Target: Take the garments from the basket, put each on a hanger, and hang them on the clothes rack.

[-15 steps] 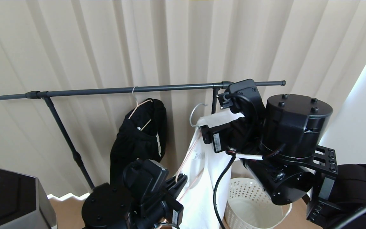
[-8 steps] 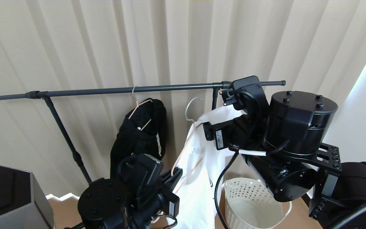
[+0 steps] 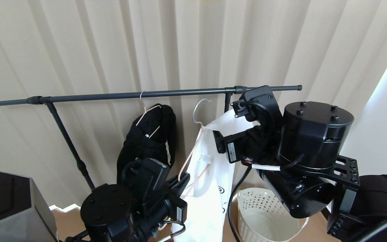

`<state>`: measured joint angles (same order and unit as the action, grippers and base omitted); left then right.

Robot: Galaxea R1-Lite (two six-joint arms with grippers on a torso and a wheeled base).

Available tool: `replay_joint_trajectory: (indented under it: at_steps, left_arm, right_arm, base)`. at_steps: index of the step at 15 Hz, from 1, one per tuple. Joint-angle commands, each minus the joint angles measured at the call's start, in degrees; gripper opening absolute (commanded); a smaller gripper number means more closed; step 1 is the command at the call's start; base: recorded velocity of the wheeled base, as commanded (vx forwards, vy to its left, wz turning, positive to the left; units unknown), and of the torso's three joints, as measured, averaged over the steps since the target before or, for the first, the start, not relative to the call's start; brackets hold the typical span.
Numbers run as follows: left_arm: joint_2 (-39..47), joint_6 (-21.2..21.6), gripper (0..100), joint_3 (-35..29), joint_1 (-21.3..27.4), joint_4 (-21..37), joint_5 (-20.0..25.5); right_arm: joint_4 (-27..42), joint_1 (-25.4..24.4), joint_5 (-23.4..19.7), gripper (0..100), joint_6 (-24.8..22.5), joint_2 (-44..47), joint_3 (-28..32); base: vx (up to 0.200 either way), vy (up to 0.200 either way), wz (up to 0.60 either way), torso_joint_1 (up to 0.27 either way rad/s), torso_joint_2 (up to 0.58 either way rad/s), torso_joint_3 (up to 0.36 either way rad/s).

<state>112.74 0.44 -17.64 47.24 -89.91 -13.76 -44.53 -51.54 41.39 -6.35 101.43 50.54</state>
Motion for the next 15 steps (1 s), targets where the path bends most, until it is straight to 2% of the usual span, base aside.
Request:
replay_joint_trajectory:
  at_steps: [1,8,10,13,15]
  left_arm:
    - [0.03,0.26,0,0.15,-0.22,-0.09,0.05]
    - [0.03,0.35,0,0.15,-0.74,-0.09,0.05]
    - [0.11,0.35,0,0.06,-1.71,-0.09,0.40]
    - [0.29,0.97,0,-0.03,-3.12,-0.09,1.46]
    - [0.20,4.22,0,0.15,-6.02,-0.09,5.59]
  right_arm:
    - [0.15,-1.02,-0.08,100,-0.24,0.09,-1.59]
    - [0.59,-2.69,-1.75,100,-0.68,-1.14,-4.84]
    - [0.24,-2.77,-7.11,100,-3.58,-2.90,-8.79]
    - [0.41,-1.72,-12.30,100,-6.13,-5.19,-12.13]
    - [0.76,0.83,-17.74,100,-8.15,-6.94,-13.28]
  base:
    - [0.000,0.000,0.00,0.000,0.00,0.000]
    - [0.000,0.000,0.00,0.000,0.00,0.000]
    - [0.000,0.000,0.00,0.000,0.00,0.000]
    - [0.000,0.000,0.00,0.000,0.00,0.000]
    - [0.000,0.000,0.00,0.000,0.00,0.000]
